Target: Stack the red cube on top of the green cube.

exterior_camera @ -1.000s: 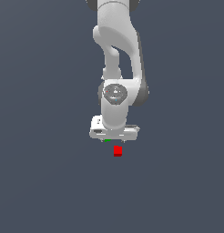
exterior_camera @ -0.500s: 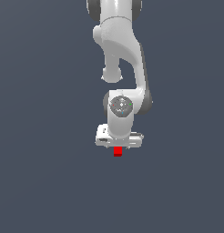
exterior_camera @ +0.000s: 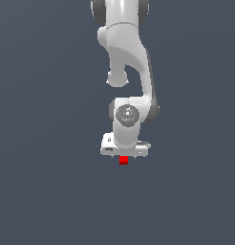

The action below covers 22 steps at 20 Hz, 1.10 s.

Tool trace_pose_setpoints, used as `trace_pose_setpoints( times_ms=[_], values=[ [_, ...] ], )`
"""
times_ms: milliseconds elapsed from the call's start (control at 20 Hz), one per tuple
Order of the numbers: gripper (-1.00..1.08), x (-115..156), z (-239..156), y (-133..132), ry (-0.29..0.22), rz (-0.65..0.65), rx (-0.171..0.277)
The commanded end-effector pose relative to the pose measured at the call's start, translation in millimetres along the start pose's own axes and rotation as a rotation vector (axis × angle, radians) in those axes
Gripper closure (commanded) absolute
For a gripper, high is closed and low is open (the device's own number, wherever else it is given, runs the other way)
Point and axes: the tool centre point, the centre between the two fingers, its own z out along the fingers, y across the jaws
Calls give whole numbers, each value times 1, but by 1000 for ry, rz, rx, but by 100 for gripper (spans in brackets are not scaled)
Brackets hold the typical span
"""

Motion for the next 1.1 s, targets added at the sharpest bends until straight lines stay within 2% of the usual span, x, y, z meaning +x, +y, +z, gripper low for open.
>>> trace_pose_setpoints(
  times_ms=[0, 250, 500, 550, 1050],
  values=[
    [-92, -1, 12, 0, -1, 0, 0],
    [-92, -1, 35, 0, -1, 0, 0],
    [-92, 1, 39, 0, 0, 0, 0],
    [108, 1, 39, 0, 0, 0, 0],
    [108, 1, 39, 0, 0, 0, 0]
  ],
)
